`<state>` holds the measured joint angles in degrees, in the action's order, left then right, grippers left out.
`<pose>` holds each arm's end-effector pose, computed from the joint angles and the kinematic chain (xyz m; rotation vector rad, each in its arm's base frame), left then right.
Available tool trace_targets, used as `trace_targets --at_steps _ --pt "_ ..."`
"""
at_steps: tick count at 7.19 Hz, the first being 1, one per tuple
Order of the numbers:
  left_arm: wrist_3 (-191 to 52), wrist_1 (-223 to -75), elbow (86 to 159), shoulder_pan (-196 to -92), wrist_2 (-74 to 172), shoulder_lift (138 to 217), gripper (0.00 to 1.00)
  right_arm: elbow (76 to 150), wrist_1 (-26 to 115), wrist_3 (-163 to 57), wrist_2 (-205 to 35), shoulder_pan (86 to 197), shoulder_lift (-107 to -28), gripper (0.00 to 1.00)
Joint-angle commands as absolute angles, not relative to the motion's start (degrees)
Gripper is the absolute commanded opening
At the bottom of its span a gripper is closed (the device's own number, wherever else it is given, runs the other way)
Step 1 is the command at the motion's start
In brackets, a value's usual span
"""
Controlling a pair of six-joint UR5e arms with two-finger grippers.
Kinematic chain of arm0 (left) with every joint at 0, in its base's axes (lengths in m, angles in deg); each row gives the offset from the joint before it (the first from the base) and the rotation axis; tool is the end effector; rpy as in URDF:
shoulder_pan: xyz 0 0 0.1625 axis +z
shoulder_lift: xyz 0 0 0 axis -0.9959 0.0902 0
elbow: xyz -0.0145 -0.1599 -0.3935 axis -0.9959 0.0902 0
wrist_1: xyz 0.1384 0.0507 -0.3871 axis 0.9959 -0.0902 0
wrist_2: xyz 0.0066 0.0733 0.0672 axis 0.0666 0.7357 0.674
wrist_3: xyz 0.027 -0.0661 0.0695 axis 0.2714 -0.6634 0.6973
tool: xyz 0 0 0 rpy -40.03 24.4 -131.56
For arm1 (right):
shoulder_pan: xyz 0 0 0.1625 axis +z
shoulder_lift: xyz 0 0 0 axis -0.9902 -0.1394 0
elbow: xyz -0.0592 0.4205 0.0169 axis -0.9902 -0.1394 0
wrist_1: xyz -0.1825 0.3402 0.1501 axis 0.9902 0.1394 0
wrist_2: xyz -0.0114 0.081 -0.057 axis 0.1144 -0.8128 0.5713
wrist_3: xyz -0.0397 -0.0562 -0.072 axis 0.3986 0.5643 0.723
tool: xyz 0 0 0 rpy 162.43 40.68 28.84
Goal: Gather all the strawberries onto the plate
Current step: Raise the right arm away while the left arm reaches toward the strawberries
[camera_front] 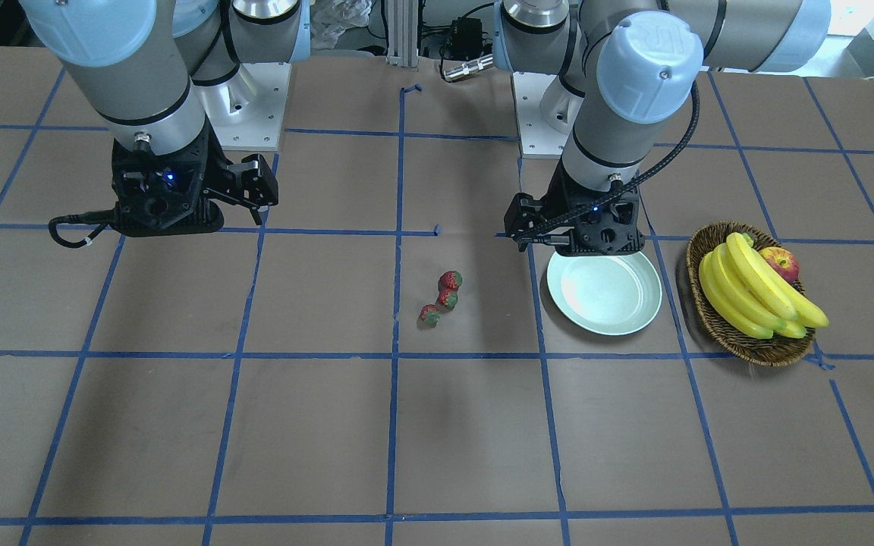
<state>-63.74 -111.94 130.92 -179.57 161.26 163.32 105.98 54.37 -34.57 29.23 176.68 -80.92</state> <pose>-0.1743 -0.4998 0.3780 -0.1061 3.1211 0.1013 0.1747 -0.5192 0.4582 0.1792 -3.1135 -0.1496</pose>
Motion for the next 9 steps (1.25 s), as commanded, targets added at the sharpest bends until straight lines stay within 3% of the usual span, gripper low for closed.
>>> trace_targets --at_steps 1,3,9 --pt "-66.16 -106.3 132.93 -181.67 160.29 166.49 1.0 105.47 54.26 -34.4 29.31 176.3 -81.12 1.0" --pt "-66.25 -96.31 136.18 -182.73 154.24 170.61 1.0 105.56 54.18 -33.26 29.22 175.51 -81.12 1.0" --pt "-63.26 -88.18 136.55 -188.09 151.07 179.32 0.99 106.7 53.91 -32.38 29.31 174.71 -80.51 1.0"
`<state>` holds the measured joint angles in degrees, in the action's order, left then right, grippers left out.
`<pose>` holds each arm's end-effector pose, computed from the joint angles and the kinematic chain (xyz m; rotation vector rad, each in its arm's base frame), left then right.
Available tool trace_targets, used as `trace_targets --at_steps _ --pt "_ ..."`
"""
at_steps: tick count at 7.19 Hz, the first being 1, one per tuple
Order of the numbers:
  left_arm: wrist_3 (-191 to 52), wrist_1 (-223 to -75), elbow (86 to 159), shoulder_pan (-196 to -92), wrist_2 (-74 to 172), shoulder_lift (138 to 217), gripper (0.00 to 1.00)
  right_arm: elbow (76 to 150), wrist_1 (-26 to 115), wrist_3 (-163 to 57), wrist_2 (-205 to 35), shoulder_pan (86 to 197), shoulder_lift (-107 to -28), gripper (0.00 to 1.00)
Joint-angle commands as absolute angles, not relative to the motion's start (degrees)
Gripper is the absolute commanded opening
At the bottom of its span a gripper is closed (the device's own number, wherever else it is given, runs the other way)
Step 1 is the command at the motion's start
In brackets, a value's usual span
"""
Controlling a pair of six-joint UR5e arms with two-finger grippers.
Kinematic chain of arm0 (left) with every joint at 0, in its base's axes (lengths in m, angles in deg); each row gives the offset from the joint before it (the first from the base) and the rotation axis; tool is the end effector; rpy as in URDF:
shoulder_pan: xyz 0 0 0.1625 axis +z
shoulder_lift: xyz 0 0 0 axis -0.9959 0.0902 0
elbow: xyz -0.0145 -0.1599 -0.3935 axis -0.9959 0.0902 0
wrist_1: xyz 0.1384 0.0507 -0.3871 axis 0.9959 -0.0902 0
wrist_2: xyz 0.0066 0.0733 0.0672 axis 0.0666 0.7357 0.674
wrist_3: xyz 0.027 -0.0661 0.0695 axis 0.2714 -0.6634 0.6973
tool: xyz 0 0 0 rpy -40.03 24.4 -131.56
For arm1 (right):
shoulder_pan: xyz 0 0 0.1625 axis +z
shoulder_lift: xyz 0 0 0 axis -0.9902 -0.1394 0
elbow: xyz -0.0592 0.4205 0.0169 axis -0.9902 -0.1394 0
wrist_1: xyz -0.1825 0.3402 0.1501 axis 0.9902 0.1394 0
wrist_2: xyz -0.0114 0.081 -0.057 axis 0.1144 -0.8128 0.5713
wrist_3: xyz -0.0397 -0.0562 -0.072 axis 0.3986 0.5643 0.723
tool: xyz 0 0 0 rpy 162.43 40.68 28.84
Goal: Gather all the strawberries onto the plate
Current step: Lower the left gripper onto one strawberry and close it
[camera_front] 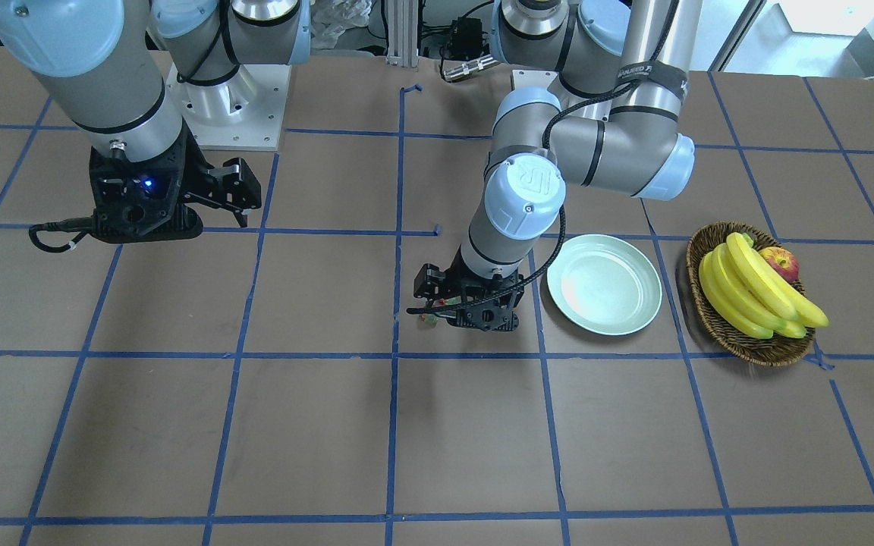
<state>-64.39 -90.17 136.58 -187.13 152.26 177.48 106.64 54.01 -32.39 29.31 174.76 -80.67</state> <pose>-0.2642 -0.5171 0.2371 -0.0750 -3.0004 -0.0893 0.1570 -0.5238 0.4498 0.1867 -3.1134 -0.1853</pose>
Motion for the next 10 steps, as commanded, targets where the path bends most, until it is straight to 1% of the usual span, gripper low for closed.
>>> trace_targets --at_steps 1,3,4,6,7,8,10 --pt "-63.26 -86.68 136.46 -188.53 149.06 180.73 0.98 106.79 53.91 -32.38 29.22 174.71 -80.51 1.0" --pt "-63.18 -85.79 136.46 -189.15 148.42 183.81 0.97 106.79 53.91 -32.38 29.22 174.71 -80.42 1.0" --pt "-63.09 -85.53 136.29 -189.41 148.51 184.69 0.91 106.7 53.91 -32.38 29.31 174.71 -80.42 1.0" --pt "-62.82 -85.53 136.2 -189.94 148.42 185.57 0.9 106.79 54.0 -32.38 29.22 174.71 -80.42 1.0" --pt "-62.56 -85.7 136.2 -190.21 148.51 185.58 0.83 106.79 54.09 -32.38 29.22 174.71 -80.25 1.0" --pt "-62.65 -85.96 136.2 -190.29 148.68 185.49 0.82 106.79 54.09 -32.38 29.13 174.71 -80.25 1.0" --pt "-62.65 -87.28 136.2 -190.38 148.86 185.4 0.78 107.92 55.05 -32.38 29.22 174.71 -80.25 1.0"
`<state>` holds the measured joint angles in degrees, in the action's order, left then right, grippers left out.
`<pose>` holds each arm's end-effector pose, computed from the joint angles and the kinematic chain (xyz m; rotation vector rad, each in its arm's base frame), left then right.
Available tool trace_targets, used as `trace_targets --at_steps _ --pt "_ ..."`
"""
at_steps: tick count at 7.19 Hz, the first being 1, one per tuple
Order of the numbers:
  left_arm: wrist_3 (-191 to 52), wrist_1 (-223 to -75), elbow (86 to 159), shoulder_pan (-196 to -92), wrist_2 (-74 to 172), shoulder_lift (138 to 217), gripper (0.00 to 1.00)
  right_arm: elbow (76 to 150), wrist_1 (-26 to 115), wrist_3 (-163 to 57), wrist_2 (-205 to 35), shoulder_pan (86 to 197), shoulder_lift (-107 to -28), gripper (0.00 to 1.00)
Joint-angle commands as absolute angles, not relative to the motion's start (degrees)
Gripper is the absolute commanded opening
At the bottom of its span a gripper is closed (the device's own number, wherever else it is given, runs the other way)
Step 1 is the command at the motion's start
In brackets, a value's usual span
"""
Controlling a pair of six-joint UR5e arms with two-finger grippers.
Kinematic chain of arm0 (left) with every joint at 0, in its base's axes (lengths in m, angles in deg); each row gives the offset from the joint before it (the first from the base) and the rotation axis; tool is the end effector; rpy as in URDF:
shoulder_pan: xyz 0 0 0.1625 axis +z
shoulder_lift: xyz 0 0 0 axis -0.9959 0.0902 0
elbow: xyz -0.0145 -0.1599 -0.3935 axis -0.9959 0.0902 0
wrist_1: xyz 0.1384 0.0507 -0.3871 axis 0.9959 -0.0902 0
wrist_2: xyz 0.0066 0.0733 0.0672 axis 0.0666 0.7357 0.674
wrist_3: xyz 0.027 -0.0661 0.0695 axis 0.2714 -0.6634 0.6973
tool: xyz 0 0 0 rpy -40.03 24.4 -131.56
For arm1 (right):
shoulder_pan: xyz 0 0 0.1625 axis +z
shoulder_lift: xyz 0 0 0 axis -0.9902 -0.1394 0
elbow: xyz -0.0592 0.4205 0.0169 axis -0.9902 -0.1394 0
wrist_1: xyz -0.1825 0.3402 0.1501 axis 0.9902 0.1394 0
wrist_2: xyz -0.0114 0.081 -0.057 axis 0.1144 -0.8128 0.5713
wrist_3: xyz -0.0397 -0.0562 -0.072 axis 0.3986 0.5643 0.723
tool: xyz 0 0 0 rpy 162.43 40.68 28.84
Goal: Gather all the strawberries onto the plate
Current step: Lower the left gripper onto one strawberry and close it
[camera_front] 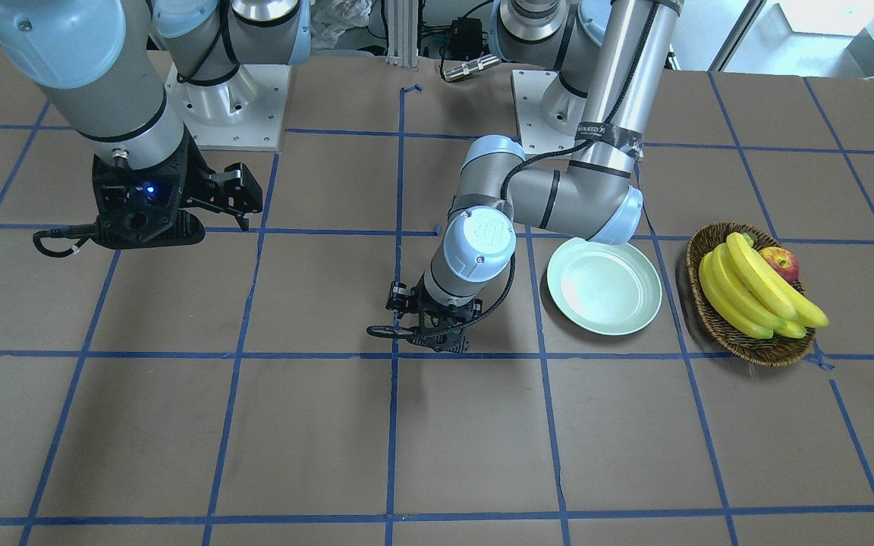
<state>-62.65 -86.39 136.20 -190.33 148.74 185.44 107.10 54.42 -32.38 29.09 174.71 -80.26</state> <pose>-0.3024 -0.5142 0.1678 -0.1889 -2.9435 -0.2046 0.1570 -0.5257 0.4428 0.1856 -3.1167 -0.1981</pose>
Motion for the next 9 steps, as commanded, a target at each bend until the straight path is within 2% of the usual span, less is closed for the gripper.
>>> trace_targets --at_steps 1,2,3,6,7,9 --pt "-62.65 -88.68 136.2 -190.38 149.03 185.05 0.75 108.8 55.32 -32.38 29.13 174.71 -80.25 1.0" --pt "-62.3 -89.74 136.2 -190.38 149.04 184.87 0.74 108.81 55.23 -32.38 29.22 174.71 -80.25 1.0" --pt "-62.3 -90.7 136.2 -190.38 149.04 184.7 0.66 108.73 55.14 -32.38 29.22 174.71 -80.25 1.0" --pt "-62.21 -90.8 135.67 -190.38 148.95 184.78 0.04 108.64 54.97 -32.38 29.4 174.71 -80.33 1.0" --pt "-61.86 -90.89 134.71 -190.38 148.95 184.87 0.0 108.64 54.97 -32.29 29.4 174.71 -80.33 1.0" --pt "-61.86 -92.37 133.48 -190.21 149.12 183.13 0.0 108.64 54.88 -32.29 29.48 174.71 -80.33 1.0"
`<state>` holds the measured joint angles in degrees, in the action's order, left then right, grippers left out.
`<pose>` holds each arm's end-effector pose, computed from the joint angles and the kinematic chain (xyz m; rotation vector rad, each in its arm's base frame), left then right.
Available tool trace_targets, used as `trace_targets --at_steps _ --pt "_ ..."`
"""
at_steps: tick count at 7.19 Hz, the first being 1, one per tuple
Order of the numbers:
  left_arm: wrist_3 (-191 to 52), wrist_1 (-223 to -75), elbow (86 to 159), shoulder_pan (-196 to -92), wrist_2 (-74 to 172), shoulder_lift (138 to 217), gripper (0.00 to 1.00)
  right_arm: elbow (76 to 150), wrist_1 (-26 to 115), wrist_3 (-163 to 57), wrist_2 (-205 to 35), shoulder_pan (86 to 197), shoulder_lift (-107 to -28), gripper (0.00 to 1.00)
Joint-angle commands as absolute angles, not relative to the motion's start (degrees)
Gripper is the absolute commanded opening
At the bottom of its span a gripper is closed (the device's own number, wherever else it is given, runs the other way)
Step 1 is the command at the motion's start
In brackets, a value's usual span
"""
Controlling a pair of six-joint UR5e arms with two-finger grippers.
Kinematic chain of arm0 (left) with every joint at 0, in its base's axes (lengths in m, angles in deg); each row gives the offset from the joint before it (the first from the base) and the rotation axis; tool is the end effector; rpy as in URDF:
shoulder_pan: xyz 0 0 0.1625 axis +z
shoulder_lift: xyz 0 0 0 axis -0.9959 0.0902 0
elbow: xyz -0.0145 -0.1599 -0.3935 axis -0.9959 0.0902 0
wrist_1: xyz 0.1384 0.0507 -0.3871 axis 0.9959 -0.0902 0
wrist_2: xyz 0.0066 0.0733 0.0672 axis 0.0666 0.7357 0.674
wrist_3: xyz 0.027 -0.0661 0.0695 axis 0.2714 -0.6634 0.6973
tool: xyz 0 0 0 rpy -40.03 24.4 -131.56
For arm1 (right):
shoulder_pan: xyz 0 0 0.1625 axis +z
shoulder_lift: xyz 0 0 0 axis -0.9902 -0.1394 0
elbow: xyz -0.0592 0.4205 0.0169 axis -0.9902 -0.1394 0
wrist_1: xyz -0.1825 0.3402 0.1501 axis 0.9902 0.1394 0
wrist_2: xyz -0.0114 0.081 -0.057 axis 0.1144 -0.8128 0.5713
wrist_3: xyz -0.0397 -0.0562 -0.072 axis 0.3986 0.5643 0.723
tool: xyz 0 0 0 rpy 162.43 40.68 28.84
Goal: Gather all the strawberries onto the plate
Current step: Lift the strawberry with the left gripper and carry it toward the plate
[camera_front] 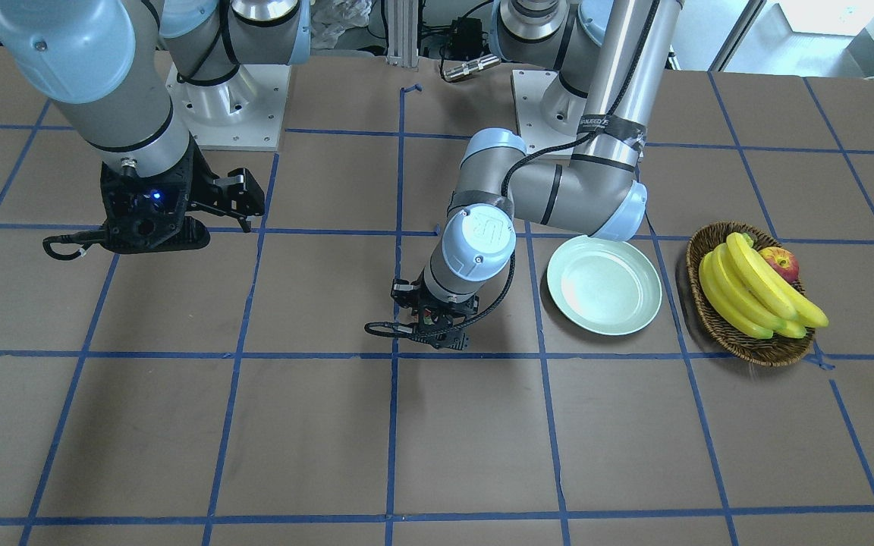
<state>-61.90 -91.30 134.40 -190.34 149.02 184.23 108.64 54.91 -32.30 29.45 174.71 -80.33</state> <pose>-0.3025 -0.5161 0.1844 -0.2043 -2.9495 -0.2501 0.1562 -0.5224 0.4314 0.1882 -3.1088 -0.2244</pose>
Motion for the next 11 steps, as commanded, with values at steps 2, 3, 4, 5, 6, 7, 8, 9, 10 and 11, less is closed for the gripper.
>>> trace_targets --at_steps 2,3,4,5,6,7,8,9,10,11 --pt "-61.86 -101.91 129.1 -188.73 152.52 179.1 0.0 108.46 54.88 -32.29 29.66 174.71 -80.33 1.0" --pt "-61.86 -105.27 128.3 -186.8 154.81 176.98 0.0 108.37 54.88 -32.2 29.92 174.63 -80.33 1.0" --pt "-61.51 -105.91 128.81 -184.6 155.1 175.57 0.0 108.37 54.88 -32.2 30.1 174.63 -80.33 1.0" --pt "-57.42 -108.79 128.99 -181.1 159.62 174.77 0.0 108.55 54.88 -32.2 30.1 174.63 -80.33 1.0" --pt "-51.63 -111.08 128.99 -176.19 161.15 173.98 0.0 108.81 54.44 -32.2 30.1 174.63 -80.33 1.0" --pt "-45.57 -112.67 130.12 -171.01 163.34 173.45 0.0 108.81 54.53 -32.29 30.1 174.63 -80.33 1.0" --pt "-40.2 -112.6 132.13 -166.61 164.67 173.27 0.0 108.81 54.61 -32.29 30.1 174.63 -80.33 1.0" --pt "-36.32 -112.51 133.89 -162.56 166.42 173.18 0.0 108.81 54.61 -32.38 30.1 174.71 -80.33 1.0" --pt "-35.32 -112.51 134.78 -161.48 168.7 174.05 0.0 108.81 54.61 -32.29 30.01 174.71 -80.33 1.0" --pt "-35.49 -112.51 136.01 -161.47 169.07 174.76 0.0 108.81 54.79 -32.29 30.01 174.71 -80.33 1.0"
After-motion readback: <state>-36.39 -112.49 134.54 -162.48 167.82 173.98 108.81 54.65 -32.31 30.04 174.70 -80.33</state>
